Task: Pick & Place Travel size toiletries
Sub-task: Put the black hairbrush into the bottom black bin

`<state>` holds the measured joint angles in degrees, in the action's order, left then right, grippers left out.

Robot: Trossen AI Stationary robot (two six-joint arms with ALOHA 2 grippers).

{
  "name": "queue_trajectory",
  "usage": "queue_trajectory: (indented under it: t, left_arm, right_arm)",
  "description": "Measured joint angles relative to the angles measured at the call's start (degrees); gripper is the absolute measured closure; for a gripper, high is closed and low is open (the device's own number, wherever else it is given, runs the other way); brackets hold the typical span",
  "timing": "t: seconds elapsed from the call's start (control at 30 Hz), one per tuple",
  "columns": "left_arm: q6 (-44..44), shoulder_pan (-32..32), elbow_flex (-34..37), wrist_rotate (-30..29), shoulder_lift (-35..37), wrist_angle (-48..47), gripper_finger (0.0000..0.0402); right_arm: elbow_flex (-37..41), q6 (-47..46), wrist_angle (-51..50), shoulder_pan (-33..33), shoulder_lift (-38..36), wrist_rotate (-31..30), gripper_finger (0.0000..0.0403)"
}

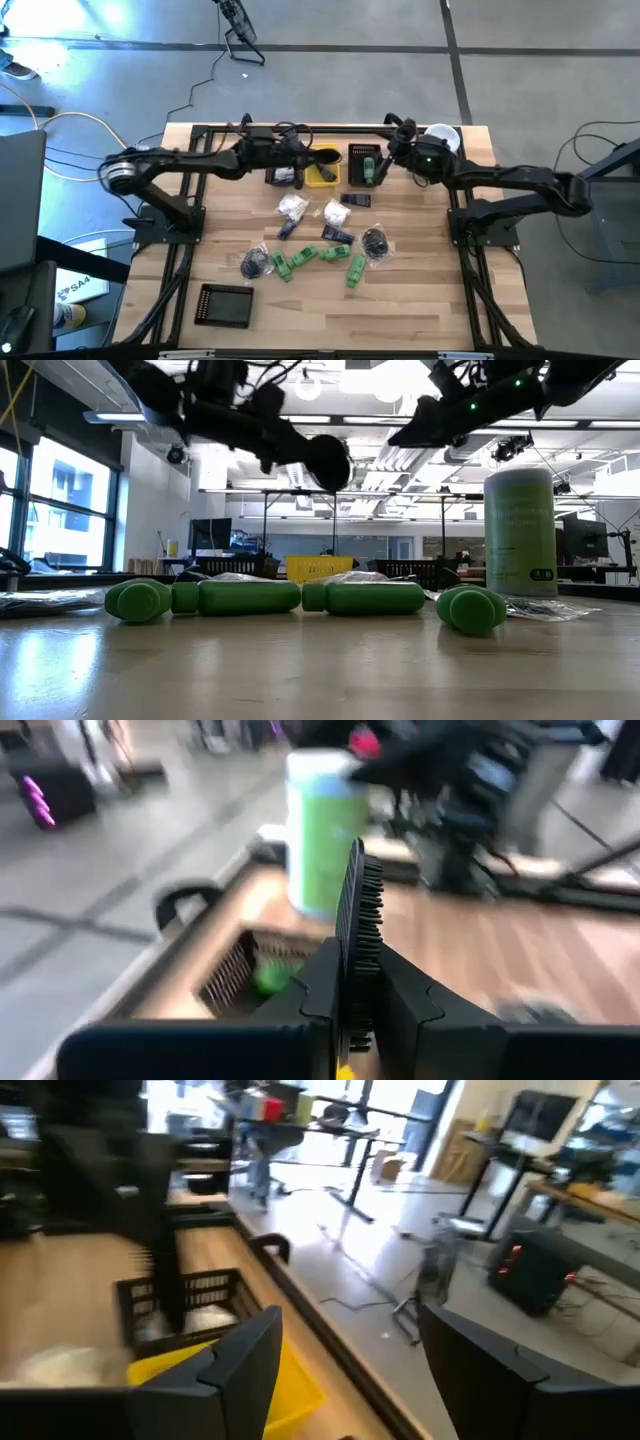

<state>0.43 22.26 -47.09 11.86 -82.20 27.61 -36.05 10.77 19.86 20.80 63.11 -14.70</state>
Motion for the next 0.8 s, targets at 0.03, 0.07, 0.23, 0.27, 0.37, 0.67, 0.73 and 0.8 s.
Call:
queue_trajectory:
  t: [0.03,0.07,0.23,0.27,0.37,0.67,0.73,0.8]
  left_arm:
    - [-0.67,-0.27,0.00,0.51,1.91,-3.63,0.0371]
    - [-1.32,-0.77,-0.02,1.01,3.99,-7.35,0.0371]
    - [-8.78,-4.51,-0.02,1.30,14.19,-28.01,0.0371]
    - [-10.81,-5.63,-0.02,1.31,16.01,-31.18,0.0371]
    - [-16.87,-9.77,-0.02,1.31,20.57,-40.25,0.0371]
    - [-40.01,-25.62,0.00,3.93,24.87,-55.11,0.0371]
    - [-48.41,-29.58,0.06,4.05,24.57,-56.70,0.0371]
    - [-56.37,-33.26,-0.04,3.49,23.54,-57.30,0.0371]
  right_arm:
    - [0.02,0.02,0.03,0.35,-0.27,0.00,0.0174]
    - [0.02,0.02,0.04,0.78,-0.39,0.09,0.0176]
    - [0.01,0.03,0.01,2.82,0.34,0.21,0.0186]
    - [0.01,-0.01,0.04,3.17,0.78,0.20,0.0188]
    - [0.02,-0.03,0.08,4.18,1.78,0.28,0.0193]
    - [0.02,-0.67,4.74,6.34,6.17,0.32,0.0203]
    - [0.02,-1.94,5.41,6.38,6.92,1.94,0.0204]
    - [0.02,-3.06,7.18,6.36,7.42,5.58,0.0204]
